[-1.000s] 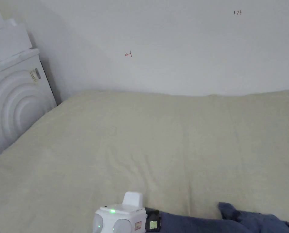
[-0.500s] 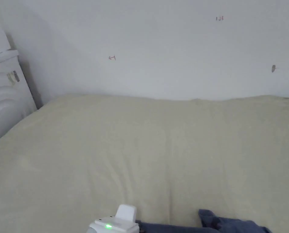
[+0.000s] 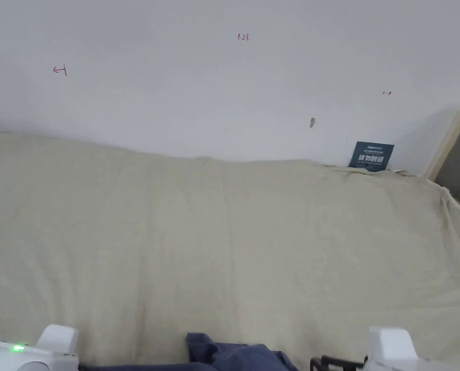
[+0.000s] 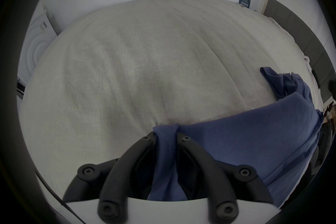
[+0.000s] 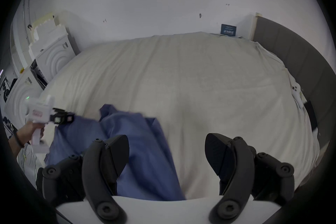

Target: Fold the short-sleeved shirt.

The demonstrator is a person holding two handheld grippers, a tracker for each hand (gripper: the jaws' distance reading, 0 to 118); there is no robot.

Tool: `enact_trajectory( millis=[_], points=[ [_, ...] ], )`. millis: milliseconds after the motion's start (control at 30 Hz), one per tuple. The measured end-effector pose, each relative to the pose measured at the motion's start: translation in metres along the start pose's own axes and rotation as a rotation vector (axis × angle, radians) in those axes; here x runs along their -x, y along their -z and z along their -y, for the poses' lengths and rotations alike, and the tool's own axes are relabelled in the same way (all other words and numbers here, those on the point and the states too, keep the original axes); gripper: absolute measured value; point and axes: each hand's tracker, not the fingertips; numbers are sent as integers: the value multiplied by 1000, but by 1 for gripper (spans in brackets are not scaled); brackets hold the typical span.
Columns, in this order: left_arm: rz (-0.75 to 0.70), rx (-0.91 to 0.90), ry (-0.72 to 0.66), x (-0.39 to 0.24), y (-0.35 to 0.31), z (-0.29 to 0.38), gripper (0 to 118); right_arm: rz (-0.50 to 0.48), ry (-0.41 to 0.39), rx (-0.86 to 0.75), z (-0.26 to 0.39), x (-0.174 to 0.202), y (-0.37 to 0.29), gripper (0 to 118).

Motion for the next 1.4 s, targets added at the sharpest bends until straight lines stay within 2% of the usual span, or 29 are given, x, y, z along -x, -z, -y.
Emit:
enact_trajectory(
  millis=[133, 200, 300, 367, 500, 667, 733, 767, 833, 900, 967, 1000, 1133, 1200, 1267, 1400],
  points=[
    [18, -5, -22, 4, -1, 1, 18, -33, -4, 131, -31, 2, 66, 88],
    [29, -6, -50, 6, 0, 2, 18, -38, 20, 179, -39, 2, 95, 86],
    [36, -10, -53, 8, 1, 2, 18, -4, -35, 234, -38, 6, 123, 77],
    [43, -15, -64, 9, 1, 3, 18, 16, -67, 271, -31, 6, 134, 74],
    [54, -22, -72, 11, 2, 5, 18, -1, -55, 298, -12, 4, 141, 73],
    [57, -30, -80, 12, 1, 6, 18, 53, -83, 273, -9, 21, 139, 71],
    [53, -37, -81, 10, 1, 8, 18, 76, -166, 245, -8, 37, 133, 58],
    [52, -41, -80, 10, 1, 9, 18, 69, -181, 246, -6, 44, 131, 48],
    [53, -48, -83, 11, 2, 10, 18, 56, -170, 254, -5, 54, 132, 17],
    [59, -53, -90, 12, 1, 11, 18, 88, -214, 260, -4, 60, 134, 12],
    [65, -56, -93, 14, 1, 11, 18, 69, -176, 258, -5, 51, 133, 4],
    [68, -62, -99, 15, 0, 12, 18, 34, -99, 251, -6, 44, 129, 3],
    [102, -97, -134, 20, -14, 14, 17, -36, -2, 168, -12, 27, 89, 2],
    [153, -161, -197, 27, -44, 18, 10, -49, -10, 84, -17, 25, 53, 2],
    [195, -288, -208, 32, -88, 23, 9, -74, -24, -5, -23, 25, 13, 2],
    [199, -512, -151, 37, -194, 24, 8, -107, -4, -136, -41, 22, -67, 2]
  ],
)
